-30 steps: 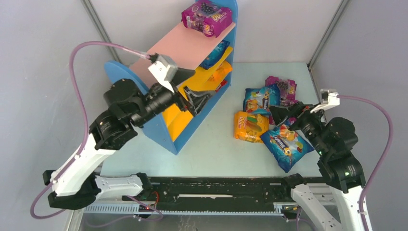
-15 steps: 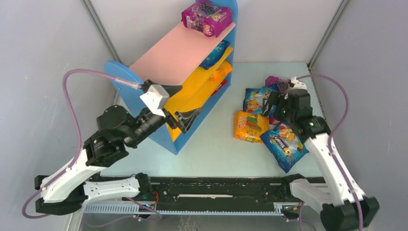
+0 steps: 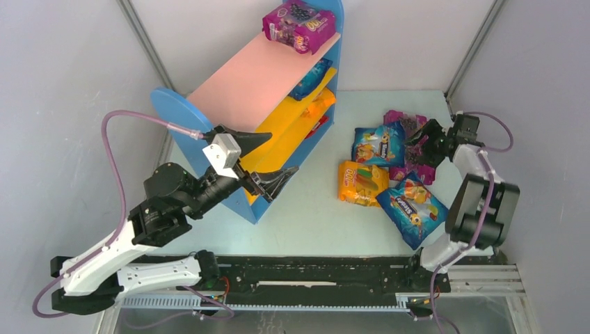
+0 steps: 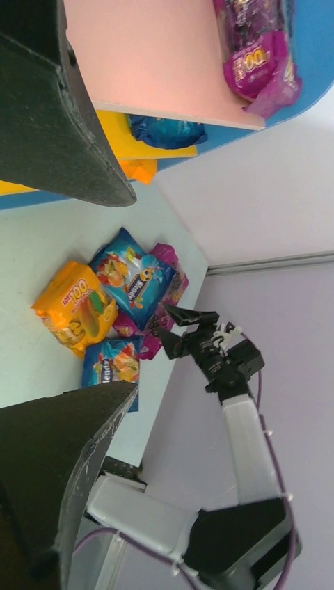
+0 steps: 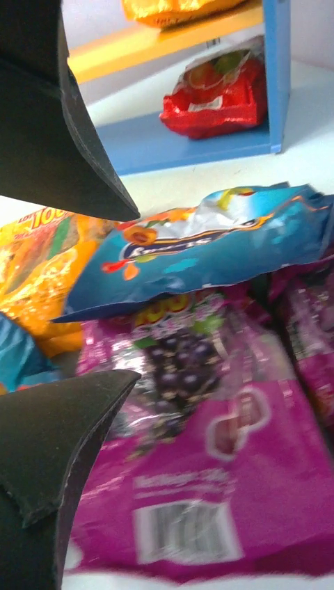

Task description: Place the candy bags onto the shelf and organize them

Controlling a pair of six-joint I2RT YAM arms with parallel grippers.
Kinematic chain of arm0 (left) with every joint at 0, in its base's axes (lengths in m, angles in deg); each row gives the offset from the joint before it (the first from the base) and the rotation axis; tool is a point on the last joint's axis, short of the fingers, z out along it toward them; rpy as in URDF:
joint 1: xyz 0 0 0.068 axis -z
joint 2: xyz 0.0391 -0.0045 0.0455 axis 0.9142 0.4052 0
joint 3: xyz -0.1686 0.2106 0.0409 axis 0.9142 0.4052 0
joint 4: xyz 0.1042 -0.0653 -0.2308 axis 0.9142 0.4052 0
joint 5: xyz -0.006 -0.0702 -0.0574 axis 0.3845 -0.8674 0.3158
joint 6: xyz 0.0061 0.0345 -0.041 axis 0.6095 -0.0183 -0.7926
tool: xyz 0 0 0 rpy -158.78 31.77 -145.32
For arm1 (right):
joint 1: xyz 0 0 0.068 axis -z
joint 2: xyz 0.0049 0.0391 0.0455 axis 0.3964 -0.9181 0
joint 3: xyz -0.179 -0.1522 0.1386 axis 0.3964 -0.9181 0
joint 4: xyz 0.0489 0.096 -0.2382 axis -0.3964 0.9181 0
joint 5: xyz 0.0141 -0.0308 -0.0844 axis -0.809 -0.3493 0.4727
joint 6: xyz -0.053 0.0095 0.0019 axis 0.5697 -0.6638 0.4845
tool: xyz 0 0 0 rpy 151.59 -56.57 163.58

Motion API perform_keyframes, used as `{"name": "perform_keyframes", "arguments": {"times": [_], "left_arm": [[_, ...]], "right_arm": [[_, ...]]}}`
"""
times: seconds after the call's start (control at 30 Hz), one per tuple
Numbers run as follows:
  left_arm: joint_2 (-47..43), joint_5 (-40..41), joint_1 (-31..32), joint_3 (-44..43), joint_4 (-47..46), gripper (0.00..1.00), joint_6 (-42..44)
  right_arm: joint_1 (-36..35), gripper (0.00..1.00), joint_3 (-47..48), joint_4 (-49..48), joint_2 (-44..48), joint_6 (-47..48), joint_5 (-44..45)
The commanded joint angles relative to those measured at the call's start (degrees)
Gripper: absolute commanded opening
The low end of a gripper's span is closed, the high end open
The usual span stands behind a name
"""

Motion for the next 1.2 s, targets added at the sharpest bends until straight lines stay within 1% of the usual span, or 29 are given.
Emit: {"name": "perform_keyframes", "arguments": {"times": [0.0, 0.17, 0.23, 0.3, 0.4, 0.5, 0.57, 0.6, 0.67, 0.8, 0.83, 0.9, 0.97, 1.0, 1.07, 1.17], "left_arm": [[-2.25, -0.22, 0.42, 1.67, -3.92, 1.0, -0.14], [-3.56, -0.58, 0.42, 3.74, -5.87, 1.0, 0.2], [-3.66, -0.5, 0.42, 3.82, -6.0, 1.0, 0.41], [-3.61, -0.2, 0.42, 4.06, -6.13, 1.0, 0.68], [-3.65, 0.84, 0.42, 4.43, -6.37, 1.0, 0.97], [-3.8, 1.28, 0.42, 4.92, -6.97, 1.0, 1.13], [-3.72, 1.37, 0.42, 4.98, -7.0, 1.0, 1.15], [-3.64, 1.38, 0.42, 4.98, -6.96, 1.0, 1.15], [-3.62, 1.49, 0.42, 4.91, -6.95, 1.0, 1.26], [-3.56, 1.76, 0.42, 5.07, -7.01, 1.0, 1.39], [-3.53, 1.73, 0.42, 5.07, -6.95, 1.0, 1.38], [-3.54, 1.56, 0.42, 5.07, -6.94, 1.0, 1.32], [-3.53, 1.66, 0.42, 5.08, -6.96, 1.0, 1.32], [-3.53, 1.75, 0.42, 5.06, -6.97, 1.0, 1.35], [-3.28, 1.72, 0.42, 5.07, -6.96, 1.0, 1.33], [-3.09, 1.36, 0.42, 5.06, -6.94, 1.0, 1.26]], "right_arm": [[1.17, 0.86, 8.06, -4.91, -7.86, -1.96, -11.77], [0.61, 0.8, 9.2, -9.08, -13.78, -4.95, -11.68], [-0.53, 0.74, 9.19, -11.54, -15.11, -5.59, -13.57], [-1.91, 0.71, 9.23, -12.54, -15.61, -5.27, -14.32], [-3.41, 0.69, 9.08, -11.06, -15.72, -3.56, -11.55], [-4.21, 0.66, 8.36, -12.66, -15.63, -3.33, -11.3], [-4.32, 0.56, 8.33, -14.11, -15.77, -4.06, -13.98], [-4.38, 0.53, 8.38, -14.72, -15.75, -4.37, -15.73], [-4.93, 0.53, 8.36, -15.85, -15.71, -4.27, -16.98], [-4.58, 0.58, 9.49, -16.59, -18.56, -4.41, -16.5], [-4.21, 0.58, 10.5, -15.59, -19.7, -4.09, -16.49], [-3.51, 0.59, 12.49, -11.01, -21.35, -1.85, -13.02], [-3.45, 0.62, 13.64, -5.94, -21.59, 1.31, -8.25], [-3.45, 0.63, 13.86, -5.24, -21.78, 2.39, -8.08], [-3.52, 0.64, 14.63, -4.59, -23.0, 3.29, -11.65], [-4.73, 0.63, 15.46, -5.94, -25.27, 2.15, -17.26]]}}
